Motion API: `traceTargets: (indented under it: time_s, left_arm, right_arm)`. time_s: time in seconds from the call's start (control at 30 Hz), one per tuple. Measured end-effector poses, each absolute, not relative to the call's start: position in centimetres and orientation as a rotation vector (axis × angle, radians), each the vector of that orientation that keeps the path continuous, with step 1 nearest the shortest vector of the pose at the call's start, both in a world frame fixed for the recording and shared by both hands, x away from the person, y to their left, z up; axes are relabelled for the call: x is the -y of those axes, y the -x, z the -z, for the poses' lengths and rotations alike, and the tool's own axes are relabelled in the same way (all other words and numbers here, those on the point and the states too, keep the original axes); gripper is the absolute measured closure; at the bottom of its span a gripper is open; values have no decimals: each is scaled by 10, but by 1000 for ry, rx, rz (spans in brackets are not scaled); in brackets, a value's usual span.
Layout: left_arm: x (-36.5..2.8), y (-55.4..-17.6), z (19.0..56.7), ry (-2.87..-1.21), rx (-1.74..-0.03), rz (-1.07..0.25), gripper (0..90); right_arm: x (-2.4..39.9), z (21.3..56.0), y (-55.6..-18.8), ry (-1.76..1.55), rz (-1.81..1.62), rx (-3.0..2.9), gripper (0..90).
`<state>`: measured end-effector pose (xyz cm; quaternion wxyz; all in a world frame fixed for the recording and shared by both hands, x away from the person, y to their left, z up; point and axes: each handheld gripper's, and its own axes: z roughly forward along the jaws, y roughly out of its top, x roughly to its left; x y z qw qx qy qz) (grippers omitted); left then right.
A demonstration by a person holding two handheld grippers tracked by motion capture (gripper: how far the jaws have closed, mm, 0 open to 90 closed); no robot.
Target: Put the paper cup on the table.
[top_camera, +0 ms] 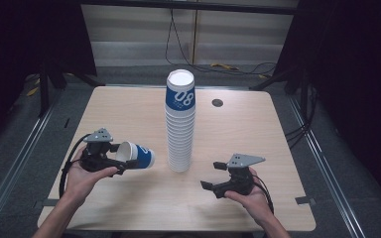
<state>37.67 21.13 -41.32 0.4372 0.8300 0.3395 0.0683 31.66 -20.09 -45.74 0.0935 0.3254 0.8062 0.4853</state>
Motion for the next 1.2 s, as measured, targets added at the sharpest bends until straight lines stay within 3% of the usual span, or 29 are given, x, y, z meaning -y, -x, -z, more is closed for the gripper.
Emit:
traceTargets:
  time_s: [0.47,0.73,1.2]
  left_arm:
    - [-212,-408,408,-2279,-875,-298,173]
    - [-214,-431,408,-2310,-1001,-341,170]
    - [-206,-465,418,-2501,-1114,-287,169]
  right_arm:
    - [204,458,-316,-991,-1407,-2370,144]
    - [207,458,-315,-994,-1409,-2364,144]
    - [207,461,-317,-1000,-1412,-2377,142]
